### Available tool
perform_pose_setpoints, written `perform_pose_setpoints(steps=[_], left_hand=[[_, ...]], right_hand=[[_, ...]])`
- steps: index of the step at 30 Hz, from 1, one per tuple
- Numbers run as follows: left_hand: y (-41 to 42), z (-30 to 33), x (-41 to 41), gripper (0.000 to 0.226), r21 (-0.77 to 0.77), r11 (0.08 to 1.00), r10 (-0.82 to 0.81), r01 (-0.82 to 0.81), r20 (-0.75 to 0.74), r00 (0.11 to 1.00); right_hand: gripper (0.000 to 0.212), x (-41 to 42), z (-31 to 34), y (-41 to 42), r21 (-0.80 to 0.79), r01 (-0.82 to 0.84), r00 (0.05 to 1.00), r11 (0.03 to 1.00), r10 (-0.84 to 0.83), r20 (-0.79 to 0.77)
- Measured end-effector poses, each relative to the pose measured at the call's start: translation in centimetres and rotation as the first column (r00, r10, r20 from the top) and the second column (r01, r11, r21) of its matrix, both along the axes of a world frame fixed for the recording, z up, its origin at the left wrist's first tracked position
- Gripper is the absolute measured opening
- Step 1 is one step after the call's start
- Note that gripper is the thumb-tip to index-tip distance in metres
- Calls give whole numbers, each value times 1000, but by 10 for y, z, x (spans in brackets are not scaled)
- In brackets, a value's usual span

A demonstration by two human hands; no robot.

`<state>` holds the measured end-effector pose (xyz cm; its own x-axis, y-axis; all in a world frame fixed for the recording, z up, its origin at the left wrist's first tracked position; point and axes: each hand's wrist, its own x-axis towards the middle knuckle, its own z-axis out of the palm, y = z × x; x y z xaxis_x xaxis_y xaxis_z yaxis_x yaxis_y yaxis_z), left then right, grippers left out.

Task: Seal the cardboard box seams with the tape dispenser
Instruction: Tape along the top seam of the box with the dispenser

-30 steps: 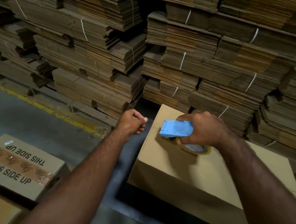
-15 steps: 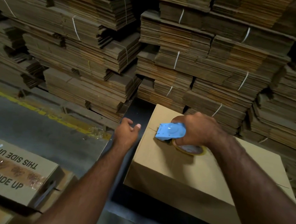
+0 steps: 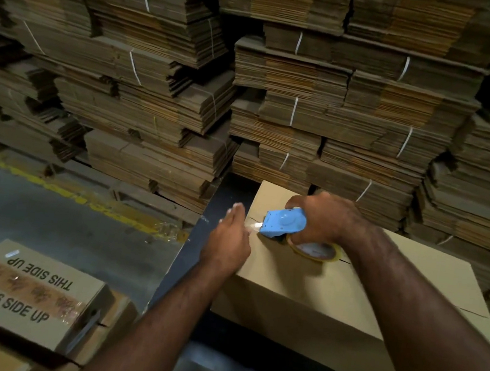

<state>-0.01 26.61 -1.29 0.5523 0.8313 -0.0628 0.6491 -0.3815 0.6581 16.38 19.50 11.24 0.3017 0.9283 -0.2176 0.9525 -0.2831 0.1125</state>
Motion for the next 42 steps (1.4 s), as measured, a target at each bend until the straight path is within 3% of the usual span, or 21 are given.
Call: perform_pose_setpoints(steps=[3, 6, 10, 18, 25, 30, 35, 42], left_hand=[[-16, 5, -1, 72, 141, 976, -165, 167, -20, 986], [-24, 12, 3, 66, 165, 968, -175, 190, -99, 980], [-24, 8, 7, 64, 325, 925, -163, 196, -126, 978], [-24, 8, 13, 59, 368, 901, -114, 228, -305, 945], [-39, 12, 23, 75, 397, 859, -99, 322, -489, 867], [-69, 11, 30, 81, 373, 818, -216, 437, -505, 836], [-58, 10, 45, 70, 330, 920, -47, 210, -439, 897], [-41, 6, 77, 67, 359, 930, 136, 76, -530, 837]], right_hand=[[74, 0, 1, -3, 20, -4, 1000, 1000, 5, -28], [68, 4, 1, -4, 17, -14, 998, 1000, 15, -62], [66, 15, -2, -7, 32, -64, 996, 997, 66, -67], [61, 86, 1, -68, 41, -116, 980, 992, 121, -160], [58, 73, -10, -66, 34, -134, 987, 990, 137, -86], [60, 78, -3, -73, 47, -133, 984, 990, 137, -117], [58, 80, -7, -74, 63, -145, 983, 987, 151, -107], [59, 79, -9, -62, 77, -109, 988, 991, 117, -101]])
